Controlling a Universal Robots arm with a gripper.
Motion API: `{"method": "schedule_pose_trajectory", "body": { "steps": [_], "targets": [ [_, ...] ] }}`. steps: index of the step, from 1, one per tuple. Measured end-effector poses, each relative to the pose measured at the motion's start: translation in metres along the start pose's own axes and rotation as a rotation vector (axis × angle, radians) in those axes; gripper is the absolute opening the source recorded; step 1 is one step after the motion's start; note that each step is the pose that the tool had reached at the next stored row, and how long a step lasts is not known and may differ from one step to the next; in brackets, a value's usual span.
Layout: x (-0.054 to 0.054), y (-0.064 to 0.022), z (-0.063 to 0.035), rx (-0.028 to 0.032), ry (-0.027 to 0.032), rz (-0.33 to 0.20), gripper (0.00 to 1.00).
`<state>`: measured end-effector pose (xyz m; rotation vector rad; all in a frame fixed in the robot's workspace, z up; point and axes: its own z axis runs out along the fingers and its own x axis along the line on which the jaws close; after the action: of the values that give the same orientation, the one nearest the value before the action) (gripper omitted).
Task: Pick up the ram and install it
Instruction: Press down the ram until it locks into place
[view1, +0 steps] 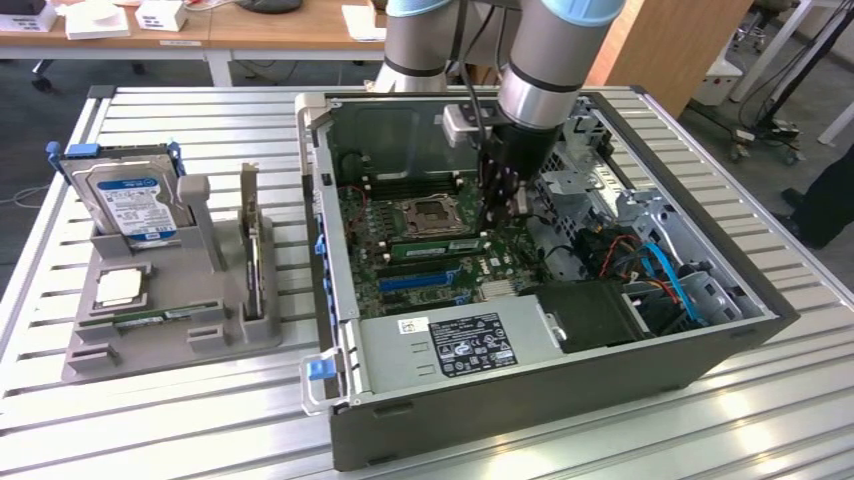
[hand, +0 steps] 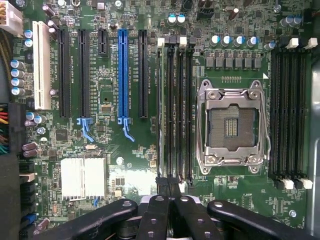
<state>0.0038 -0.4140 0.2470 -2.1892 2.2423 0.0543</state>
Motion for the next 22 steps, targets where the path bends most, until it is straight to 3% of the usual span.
{"method": "schedule_pose_trajectory", "body": {
  "steps": [22],
  "targets": [
    [-0.0001,0.0013,-0.0042,0.0,0.0001,0.0,0.1]
  ]
}}
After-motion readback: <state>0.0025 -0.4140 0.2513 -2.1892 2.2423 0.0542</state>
